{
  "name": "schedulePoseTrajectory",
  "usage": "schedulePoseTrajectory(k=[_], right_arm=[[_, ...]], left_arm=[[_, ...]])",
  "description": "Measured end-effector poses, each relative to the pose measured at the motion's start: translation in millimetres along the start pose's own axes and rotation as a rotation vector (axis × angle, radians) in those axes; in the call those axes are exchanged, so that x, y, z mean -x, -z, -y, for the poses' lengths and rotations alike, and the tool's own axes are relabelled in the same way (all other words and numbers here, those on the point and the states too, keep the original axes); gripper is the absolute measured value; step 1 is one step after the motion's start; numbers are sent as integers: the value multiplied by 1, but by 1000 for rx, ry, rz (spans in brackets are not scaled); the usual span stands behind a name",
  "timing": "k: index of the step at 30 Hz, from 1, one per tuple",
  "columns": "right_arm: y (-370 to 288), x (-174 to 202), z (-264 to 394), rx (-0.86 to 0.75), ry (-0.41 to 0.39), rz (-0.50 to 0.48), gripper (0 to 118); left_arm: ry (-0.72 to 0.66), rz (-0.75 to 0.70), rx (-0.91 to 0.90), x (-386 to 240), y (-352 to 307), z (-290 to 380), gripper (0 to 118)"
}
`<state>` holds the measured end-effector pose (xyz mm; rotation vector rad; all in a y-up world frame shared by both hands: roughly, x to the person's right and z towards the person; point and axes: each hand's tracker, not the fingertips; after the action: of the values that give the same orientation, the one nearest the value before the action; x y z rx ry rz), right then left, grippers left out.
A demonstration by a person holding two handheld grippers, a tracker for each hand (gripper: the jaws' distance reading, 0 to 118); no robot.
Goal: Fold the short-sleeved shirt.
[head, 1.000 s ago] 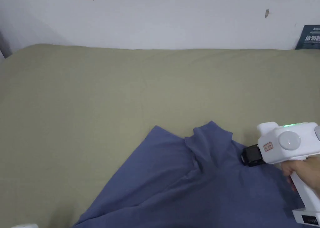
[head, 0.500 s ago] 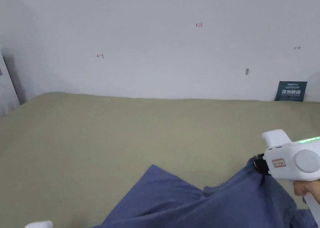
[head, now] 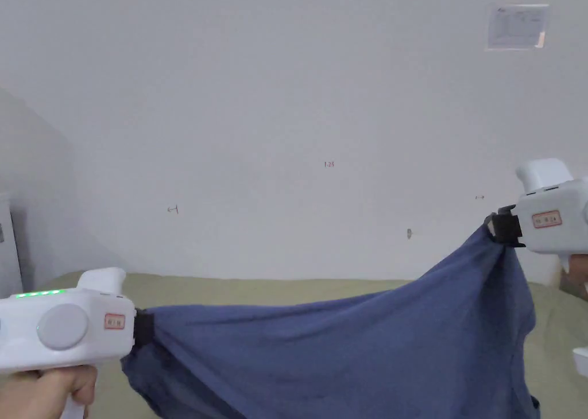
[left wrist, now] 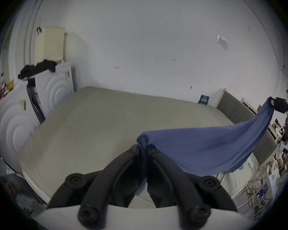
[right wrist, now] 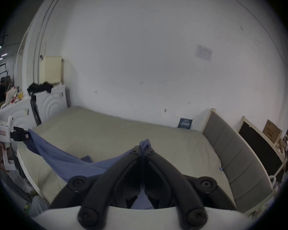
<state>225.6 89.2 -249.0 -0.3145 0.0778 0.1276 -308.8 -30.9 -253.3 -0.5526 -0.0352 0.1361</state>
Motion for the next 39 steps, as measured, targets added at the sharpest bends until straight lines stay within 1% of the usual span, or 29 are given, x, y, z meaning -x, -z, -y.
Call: schedulePoseTrajectory(k=[4, 6, 7, 10, 11, 13, 15, 18, 20, 25, 29, 32, 34, 39], right_arm=[[-21, -23, -27, -53, 66, 41, 3], [-23, -32, -34, -60, 76, 50, 3], [-25, -36, -38, -70, 89, 57, 3], [-22, -46, -43, -82, 150, 58, 3], [-20, -48, -42, -81, 157, 49, 3], [-13, -50, -39, -72, 149, 47, 3], [-10, -51, -39, -65, 140, 68, 3], [-1, -57, -45, -66, 163, 53, 3], [2, -60, -52, -73, 168, 45, 3], [8, -58, -69, -92, 151, 40, 3], [17, -55, -92, -99, 128, 36, 3], [29, -51, -116, -106, 81, 47, 3], [37, -50, -129, -117, 64, 56, 3], [68, -51, -158, -135, 72, 60, 3]], left_arm=[[11, -72, -76, -20, -12, -51, 4], [-2, -55, -76, -25, -13, -72, 0], [-8, -56, -85, -30, -15, -81, 0], [27, -50, -80, -42, -8, -94, 0], [49, -38, -68, -46, -3, -92, 0], [86, -61, -61, -53, 6, -87, 0], [88, -66, -59, -55, 12, -86, 0], [84, -90, -77, -52, 16, -98, 0], [69, -100, -96, -54, 5, -107, 0], [114, -143, -140, -58, -10, -137, 0], [111, -161, -163, -59, -17, -167, 0], [117, -185, -190, -61, -17, -190, 0], [111, -193, -192, -60, -14, -206, 0], [113, -224, -211, -59, 8, -240, 0]])
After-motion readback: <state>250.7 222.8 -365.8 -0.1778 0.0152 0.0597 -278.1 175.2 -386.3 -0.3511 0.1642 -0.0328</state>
